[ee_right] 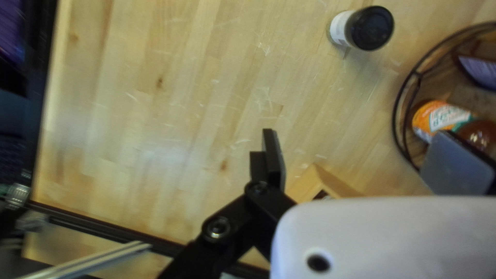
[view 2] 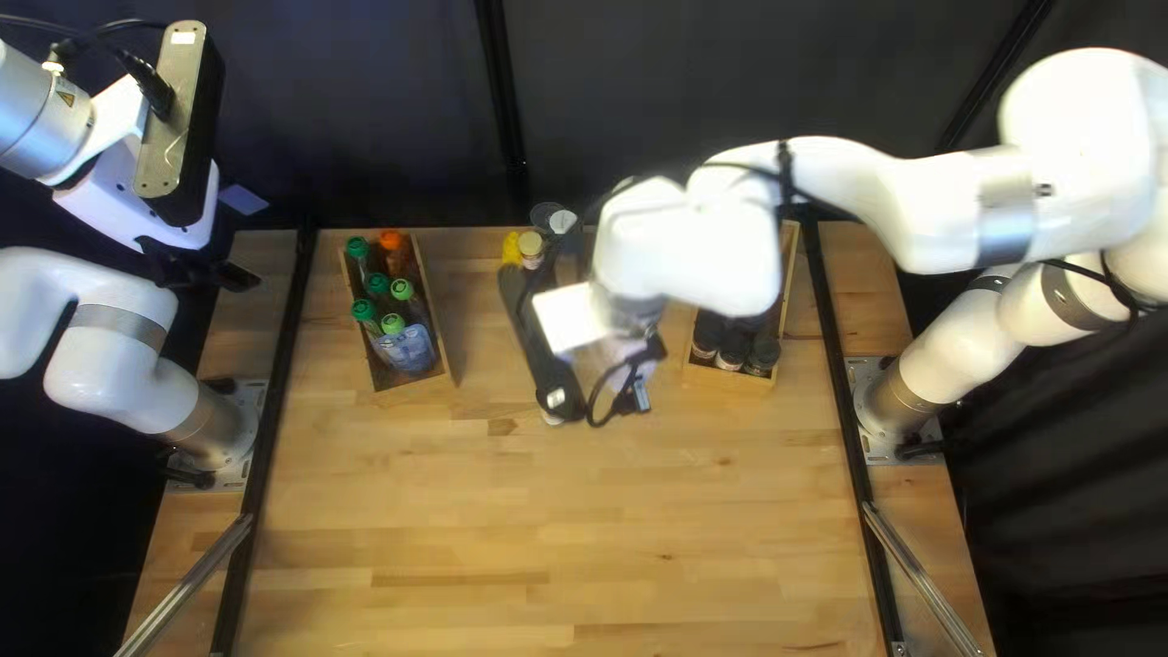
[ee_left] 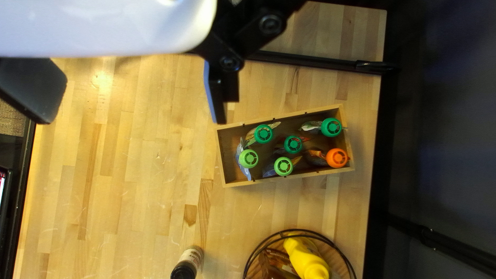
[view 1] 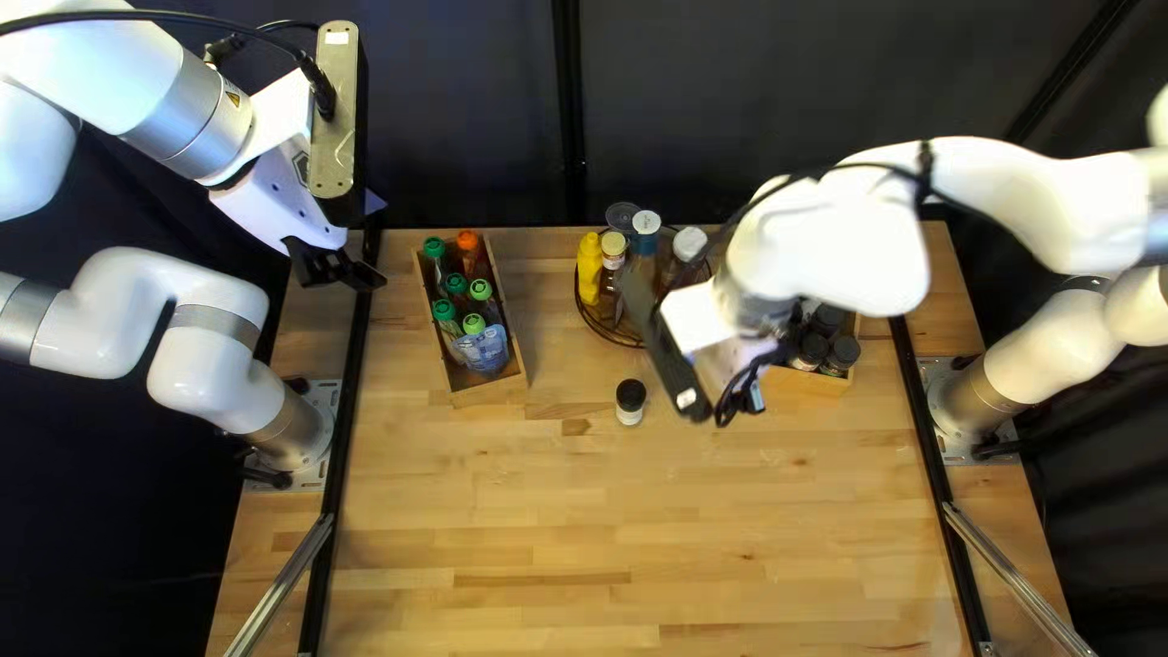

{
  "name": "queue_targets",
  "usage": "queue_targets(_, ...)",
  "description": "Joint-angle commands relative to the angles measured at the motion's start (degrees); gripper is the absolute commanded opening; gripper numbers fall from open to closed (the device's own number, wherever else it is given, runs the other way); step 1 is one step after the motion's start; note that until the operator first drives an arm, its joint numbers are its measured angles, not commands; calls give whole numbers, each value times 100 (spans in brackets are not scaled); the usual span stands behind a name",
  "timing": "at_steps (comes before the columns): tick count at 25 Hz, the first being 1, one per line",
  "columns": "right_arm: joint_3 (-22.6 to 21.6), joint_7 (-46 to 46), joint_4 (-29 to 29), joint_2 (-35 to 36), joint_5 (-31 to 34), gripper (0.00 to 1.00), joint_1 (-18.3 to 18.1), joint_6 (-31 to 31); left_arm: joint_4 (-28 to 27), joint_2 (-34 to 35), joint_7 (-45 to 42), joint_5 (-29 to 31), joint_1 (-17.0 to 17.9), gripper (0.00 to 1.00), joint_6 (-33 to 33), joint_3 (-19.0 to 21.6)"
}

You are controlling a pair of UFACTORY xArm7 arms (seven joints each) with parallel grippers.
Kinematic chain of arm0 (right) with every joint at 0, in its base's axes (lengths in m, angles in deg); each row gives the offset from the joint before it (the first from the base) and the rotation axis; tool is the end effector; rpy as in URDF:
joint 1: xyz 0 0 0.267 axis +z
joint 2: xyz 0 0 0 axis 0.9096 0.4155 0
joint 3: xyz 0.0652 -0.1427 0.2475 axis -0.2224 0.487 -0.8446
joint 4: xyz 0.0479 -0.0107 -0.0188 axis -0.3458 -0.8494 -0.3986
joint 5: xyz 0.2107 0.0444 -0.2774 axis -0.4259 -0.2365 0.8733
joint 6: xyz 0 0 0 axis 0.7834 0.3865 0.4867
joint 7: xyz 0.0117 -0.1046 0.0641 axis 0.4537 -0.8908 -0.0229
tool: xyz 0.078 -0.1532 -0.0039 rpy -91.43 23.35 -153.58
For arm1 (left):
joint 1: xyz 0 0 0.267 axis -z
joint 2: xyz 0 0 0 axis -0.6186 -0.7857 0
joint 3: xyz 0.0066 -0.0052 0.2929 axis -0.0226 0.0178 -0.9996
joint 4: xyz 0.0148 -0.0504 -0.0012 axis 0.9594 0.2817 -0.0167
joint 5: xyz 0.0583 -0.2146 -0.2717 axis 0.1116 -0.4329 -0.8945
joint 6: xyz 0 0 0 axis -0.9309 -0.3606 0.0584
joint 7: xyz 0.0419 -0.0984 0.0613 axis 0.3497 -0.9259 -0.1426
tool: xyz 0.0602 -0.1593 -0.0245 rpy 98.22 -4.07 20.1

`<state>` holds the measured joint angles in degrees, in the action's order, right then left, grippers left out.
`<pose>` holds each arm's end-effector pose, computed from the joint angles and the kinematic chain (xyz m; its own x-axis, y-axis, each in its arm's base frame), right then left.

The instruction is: Separate condiments, baby food and spices and place it in 3 different racks/containers

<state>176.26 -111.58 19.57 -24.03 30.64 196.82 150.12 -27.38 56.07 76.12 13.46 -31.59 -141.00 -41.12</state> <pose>0.4686 0.0433 0.2296 0.8835 0.4614 0.0805 0.4590 -0.8872 0.0475 0.2700 0.0364 0.4522 0.9092 0.0803 0.4085 0.0911 -0.9958 -0.0070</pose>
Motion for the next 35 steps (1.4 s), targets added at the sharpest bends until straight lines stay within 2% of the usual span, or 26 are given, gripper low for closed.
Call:
queue_targets(1,-199,227,-310,-306,773,100,-41,-520,0,0,0,0,0,100,0,0)
queue_targets(7,-168,583,-151,-1223,1862,100,9,-710,0,0,0,0,0,100,0,0)
queue_targets(13,225,1003,374,-2398,2967,100,481,-737,0,0,0,0,0,100,0,0)
queue_targets(19,596,1395,680,-3016,3709,100,950,-805,0,0,0,0,0,100,0,0)
queue_targets(33,724,1552,481,-3238,4003,98,949,-1489,0,0,0,0,0,100,0,0)
queue_targets(34,719,1530,482,-3251,3995,92,934,-1521,0,0,0,0,0,100,0,0)
queue_targets(35,714,1516,482,-3257,3986,73,922,-1541,0,0,0,0,0,100,0,0)
